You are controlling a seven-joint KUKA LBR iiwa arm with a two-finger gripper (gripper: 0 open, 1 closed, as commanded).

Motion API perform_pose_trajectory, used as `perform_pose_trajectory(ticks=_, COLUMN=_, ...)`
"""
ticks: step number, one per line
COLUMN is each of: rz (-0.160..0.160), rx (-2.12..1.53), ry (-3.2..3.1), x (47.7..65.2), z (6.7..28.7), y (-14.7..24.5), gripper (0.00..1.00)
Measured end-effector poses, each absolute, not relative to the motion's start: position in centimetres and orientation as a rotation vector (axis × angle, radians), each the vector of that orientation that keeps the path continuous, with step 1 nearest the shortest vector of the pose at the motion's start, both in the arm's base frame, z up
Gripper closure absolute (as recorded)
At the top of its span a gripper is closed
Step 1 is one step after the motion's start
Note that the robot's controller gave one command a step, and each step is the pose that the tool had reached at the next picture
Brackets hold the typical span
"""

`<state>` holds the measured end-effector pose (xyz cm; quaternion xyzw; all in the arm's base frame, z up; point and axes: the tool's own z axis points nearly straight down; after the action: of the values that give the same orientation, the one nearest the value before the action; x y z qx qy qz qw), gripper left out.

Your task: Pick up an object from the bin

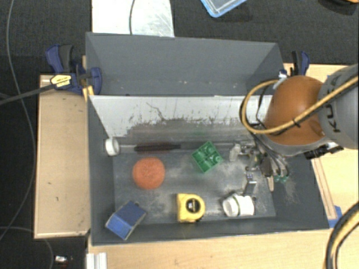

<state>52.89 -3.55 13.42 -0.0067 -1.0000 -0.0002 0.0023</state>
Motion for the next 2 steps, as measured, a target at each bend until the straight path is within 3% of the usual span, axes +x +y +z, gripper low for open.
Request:
perform_pose_trajectory(ticks=1, rz=0.000, rx=-0.018, ry=-3.144, x=53.1, z=13.8, y=-3.5, gripper=0.00)
perform_pose_trajectory(ticks=2, rz=0.000, rx=0.448, ry=-3.113, x=48.8, z=10.7, y=-4.0, gripper=0.00)
